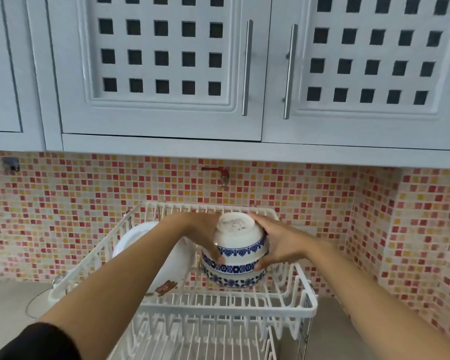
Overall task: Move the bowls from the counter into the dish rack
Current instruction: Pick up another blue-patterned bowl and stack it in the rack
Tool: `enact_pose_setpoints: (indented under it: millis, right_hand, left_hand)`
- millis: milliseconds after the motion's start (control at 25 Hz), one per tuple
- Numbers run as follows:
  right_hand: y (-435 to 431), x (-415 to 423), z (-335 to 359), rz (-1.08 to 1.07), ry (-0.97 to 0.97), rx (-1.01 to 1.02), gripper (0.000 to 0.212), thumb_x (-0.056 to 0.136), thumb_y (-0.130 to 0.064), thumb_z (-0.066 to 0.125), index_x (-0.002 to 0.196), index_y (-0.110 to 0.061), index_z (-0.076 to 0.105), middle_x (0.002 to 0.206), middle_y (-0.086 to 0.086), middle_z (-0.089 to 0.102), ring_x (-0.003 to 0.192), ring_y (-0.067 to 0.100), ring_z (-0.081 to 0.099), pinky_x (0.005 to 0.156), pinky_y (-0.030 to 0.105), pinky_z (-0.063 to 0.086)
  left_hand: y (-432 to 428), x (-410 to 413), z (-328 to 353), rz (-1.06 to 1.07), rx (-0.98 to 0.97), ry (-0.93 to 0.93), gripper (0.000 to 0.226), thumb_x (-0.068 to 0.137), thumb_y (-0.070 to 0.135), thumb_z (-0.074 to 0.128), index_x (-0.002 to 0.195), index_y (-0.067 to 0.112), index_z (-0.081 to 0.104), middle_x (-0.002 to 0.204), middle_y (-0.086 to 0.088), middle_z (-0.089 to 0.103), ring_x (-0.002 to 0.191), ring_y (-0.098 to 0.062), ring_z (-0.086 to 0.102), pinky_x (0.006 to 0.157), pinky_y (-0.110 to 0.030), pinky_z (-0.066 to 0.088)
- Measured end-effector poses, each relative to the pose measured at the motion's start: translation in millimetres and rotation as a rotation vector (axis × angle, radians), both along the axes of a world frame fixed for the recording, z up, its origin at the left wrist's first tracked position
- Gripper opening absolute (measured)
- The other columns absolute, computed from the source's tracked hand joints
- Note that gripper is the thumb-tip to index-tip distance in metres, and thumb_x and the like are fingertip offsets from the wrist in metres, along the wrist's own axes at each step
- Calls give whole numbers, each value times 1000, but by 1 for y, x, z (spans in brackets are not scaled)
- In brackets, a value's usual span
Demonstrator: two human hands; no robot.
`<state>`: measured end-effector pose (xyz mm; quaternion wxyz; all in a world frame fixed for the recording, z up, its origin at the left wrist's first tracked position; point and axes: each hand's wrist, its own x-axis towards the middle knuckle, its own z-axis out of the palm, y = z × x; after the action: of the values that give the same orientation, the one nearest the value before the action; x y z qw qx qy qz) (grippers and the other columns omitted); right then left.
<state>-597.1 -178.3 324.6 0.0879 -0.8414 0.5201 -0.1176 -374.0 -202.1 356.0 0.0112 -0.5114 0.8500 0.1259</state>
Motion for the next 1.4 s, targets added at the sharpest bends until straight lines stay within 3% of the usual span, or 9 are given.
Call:
enact_pose_setpoints:
  millis: [440,640,800,880,960,1000,1080,1240,1400]
  right_hand:
    - [-7,7,0,-28,55,59,116,50,-40,88,141,-39,16,145,-10,41,129,15,42,108,39,39]
    - [0,10,1,-88,95,71,118,49,-42,88,142,-40,13,142,-7,46,126,18,47,105,41,41]
    - [13,20,6,-166,178,38,126,56,-39,85,149,-30,1,156,-3,22,139,20,31,112,39,34]
    - [27,32,11,-213,199,24,117,67,-25,79,150,-23,-4,160,-4,6,144,19,20,111,32,34]
    - [44,54,19,-228,180,10,102,77,-13,65,150,-23,-6,160,-6,-4,146,17,14,101,26,39]
    - [53,69,23,-227,163,-9,95,81,-11,59,150,-23,-6,160,-7,-6,146,16,10,105,28,37]
    - [68,112,31,-214,147,-76,79,92,-20,49,150,-21,-4,159,-5,-7,147,14,3,117,36,16]
    - [83,226,33,-162,72,-212,63,98,-45,26,151,-18,4,160,-3,-1,147,12,3,119,36,12]
    - [89,344,16,-101,34,-252,65,98,-48,22,151,-14,5,160,0,0,148,15,3,118,33,10]
  left_hand:
    - [-2,-6,-5,55,3,-101,106,57,53,82,143,26,26,142,3,48,125,-24,48,89,-34,44]
    - [3,-7,-3,61,-23,-121,111,61,55,80,147,24,17,148,-1,42,130,-27,45,102,-41,42]
    - [11,-7,0,24,-52,-167,126,67,56,75,150,17,-13,160,-6,15,143,-30,28,113,-42,32]
    - [18,2,3,-38,-117,-122,116,77,50,69,150,11,-12,161,-6,2,147,-28,18,116,-39,27]
    - [29,24,9,-92,-239,-47,89,90,39,57,151,7,1,161,-9,8,146,-27,19,117,-37,23]
    - [36,40,12,-100,-298,1,75,94,35,50,150,6,9,160,-11,15,146,-28,21,117,-38,23]
    - [48,85,14,-85,-375,97,58,100,30,38,149,7,18,157,-12,24,145,-28,25,117,-39,23]
    - [65,199,7,-5,-413,136,52,102,32,28,148,7,25,156,-12,28,144,-28,26,118,-39,22]
    - [84,315,-19,138,-364,110,54,101,37,25,148,10,24,157,-9,25,146,-28,23,118,-40,20]
